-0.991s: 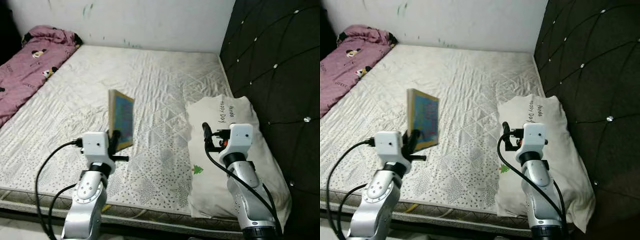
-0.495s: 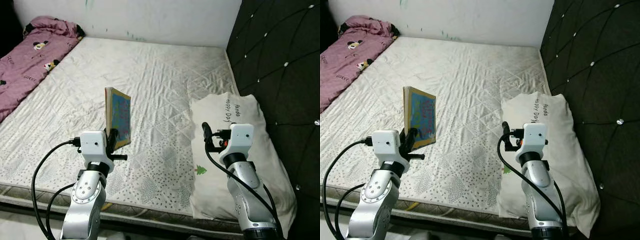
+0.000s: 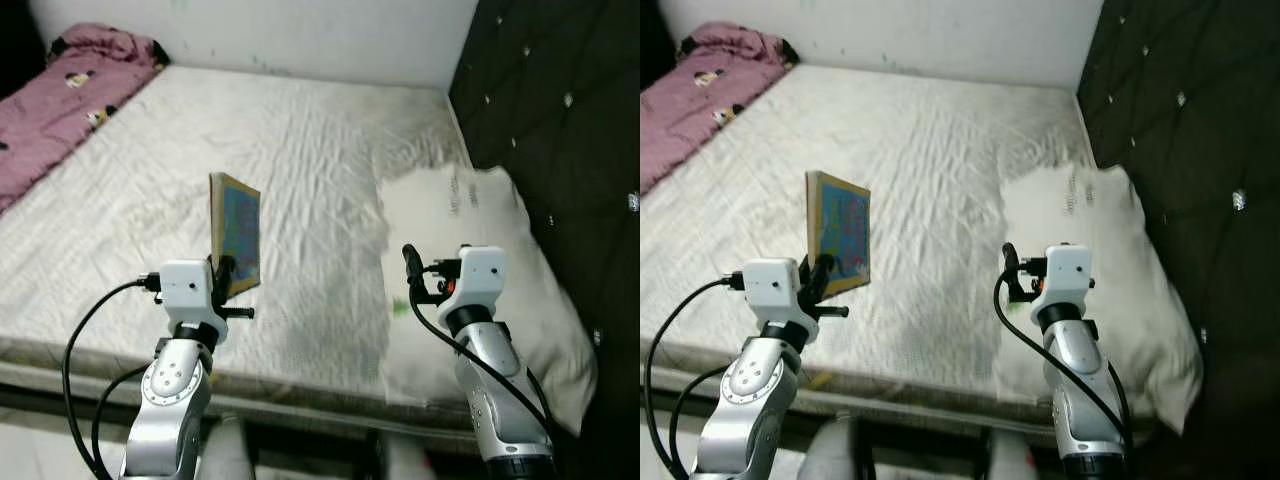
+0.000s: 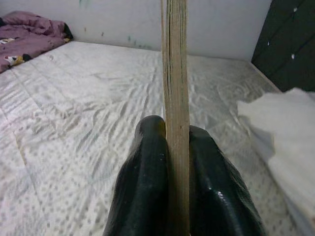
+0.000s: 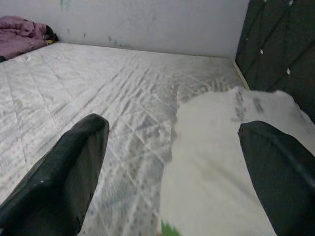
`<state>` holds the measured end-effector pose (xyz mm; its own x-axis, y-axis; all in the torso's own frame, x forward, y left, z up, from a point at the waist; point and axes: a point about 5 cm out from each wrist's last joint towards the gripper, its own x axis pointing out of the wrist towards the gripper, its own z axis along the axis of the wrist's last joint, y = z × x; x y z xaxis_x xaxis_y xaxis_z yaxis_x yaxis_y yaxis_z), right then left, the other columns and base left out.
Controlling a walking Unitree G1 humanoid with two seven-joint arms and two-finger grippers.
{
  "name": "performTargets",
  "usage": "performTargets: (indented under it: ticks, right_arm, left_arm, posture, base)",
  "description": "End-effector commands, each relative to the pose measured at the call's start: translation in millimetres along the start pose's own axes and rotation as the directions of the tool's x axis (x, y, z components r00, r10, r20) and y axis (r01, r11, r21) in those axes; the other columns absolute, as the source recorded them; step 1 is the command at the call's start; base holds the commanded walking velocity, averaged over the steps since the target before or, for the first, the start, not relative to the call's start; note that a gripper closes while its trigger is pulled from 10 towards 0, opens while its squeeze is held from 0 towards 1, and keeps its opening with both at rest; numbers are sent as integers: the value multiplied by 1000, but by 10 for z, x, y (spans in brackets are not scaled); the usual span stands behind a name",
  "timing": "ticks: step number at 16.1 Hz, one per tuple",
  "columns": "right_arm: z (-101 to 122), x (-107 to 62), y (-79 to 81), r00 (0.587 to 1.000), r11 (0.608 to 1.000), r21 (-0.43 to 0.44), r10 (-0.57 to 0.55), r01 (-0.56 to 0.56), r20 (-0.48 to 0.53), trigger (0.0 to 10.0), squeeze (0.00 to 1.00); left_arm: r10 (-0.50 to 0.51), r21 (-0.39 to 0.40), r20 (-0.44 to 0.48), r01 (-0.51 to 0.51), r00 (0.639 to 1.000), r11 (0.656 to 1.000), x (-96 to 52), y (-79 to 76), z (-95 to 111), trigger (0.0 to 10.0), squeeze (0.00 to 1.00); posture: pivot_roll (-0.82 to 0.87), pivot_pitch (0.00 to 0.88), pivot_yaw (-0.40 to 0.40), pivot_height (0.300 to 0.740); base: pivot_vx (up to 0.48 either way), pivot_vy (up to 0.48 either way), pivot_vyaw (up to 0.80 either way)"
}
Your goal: Clean up the room
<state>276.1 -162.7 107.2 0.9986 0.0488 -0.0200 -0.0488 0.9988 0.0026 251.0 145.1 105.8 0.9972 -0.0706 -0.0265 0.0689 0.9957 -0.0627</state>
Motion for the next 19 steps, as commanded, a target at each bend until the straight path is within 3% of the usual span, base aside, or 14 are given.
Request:
performTargets:
  ticks: [1,12,19]
  right_arm:
    - [21,11,-3,1000,1000,1,5,-5,2,10000,0]
    - [6,22,25,1000,1000,-9,22,-22,-7,10000,0]
    - [22,37,37,1000,1000,-12,29,-29,1,10000,0]
  left_arm:
    - [13,16,53,-14,999,1000,25,15,107,10000,0]
    - [3,-10,40,-3,999,1000,35,4,91,10000,0]
    - [0,-23,50,1,999,1000,64,-8,115,10000,0]
  posture:
    - [23,52,-4,609]
    - [22,57,-2,605]
    - [21,64,-9,525]
  base:
    - [0,0,0]
    - [0,0,0]
    - [0,0,0]
